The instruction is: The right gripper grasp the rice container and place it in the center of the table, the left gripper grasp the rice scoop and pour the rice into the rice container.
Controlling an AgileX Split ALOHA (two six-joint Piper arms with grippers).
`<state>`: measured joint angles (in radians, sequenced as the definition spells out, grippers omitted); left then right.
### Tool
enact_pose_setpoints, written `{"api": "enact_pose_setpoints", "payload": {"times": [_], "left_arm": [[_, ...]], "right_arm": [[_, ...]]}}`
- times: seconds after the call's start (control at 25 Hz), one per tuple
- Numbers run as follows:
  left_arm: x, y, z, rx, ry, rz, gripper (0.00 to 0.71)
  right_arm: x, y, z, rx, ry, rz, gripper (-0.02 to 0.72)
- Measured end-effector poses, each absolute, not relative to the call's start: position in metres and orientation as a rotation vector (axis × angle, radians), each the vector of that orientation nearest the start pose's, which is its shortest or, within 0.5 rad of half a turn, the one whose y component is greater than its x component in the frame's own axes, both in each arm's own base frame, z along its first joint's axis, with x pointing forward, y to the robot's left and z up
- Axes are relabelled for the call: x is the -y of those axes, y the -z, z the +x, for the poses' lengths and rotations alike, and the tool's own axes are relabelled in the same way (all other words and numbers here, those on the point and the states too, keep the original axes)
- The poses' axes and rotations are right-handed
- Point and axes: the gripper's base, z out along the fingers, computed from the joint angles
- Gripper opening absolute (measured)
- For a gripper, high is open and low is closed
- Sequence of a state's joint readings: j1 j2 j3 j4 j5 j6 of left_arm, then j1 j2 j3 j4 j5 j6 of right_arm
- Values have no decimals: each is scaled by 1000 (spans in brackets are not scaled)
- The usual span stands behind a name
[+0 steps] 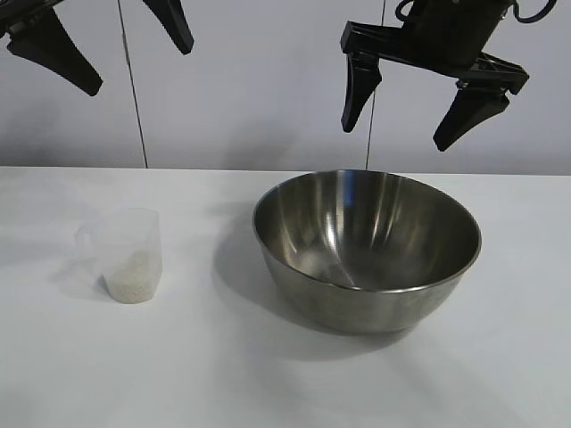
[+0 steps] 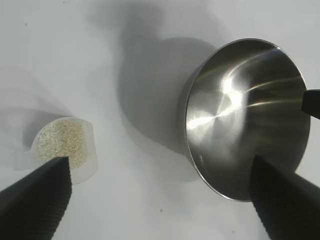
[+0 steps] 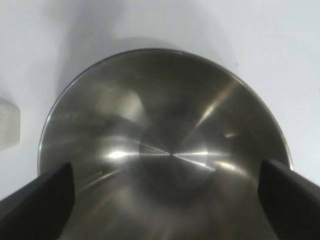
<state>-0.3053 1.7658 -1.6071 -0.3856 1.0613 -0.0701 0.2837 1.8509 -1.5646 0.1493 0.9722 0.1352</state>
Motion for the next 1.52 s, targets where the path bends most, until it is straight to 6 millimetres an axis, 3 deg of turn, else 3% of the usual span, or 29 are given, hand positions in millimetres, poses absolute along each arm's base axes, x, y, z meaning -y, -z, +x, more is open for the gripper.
{"api": "enact_pose_setpoints", "payload": {"times": [0.36, 0.64, 1.0, 1.32, 1.52], "left_arm": [[144, -320, 357, -2714, 624, 164, 694], [144, -320, 357, -2714, 624, 164, 694], [144, -320, 357, -2714, 624, 164, 694], [144, -320, 357, -2714, 624, 164, 694], [144, -320, 357, -2713, 624, 164, 694]], "right_arm": [[-122, -272, 381, -2774, -295, -131, 692], [-103, -263, 374, -2871, 4, -257, 691], [-93, -195, 358, -2872, -51, -156, 683], [-95, -174, 356, -2828, -113, -93, 650], [-96, -143, 358, -2914, -112, -70, 626]]}}
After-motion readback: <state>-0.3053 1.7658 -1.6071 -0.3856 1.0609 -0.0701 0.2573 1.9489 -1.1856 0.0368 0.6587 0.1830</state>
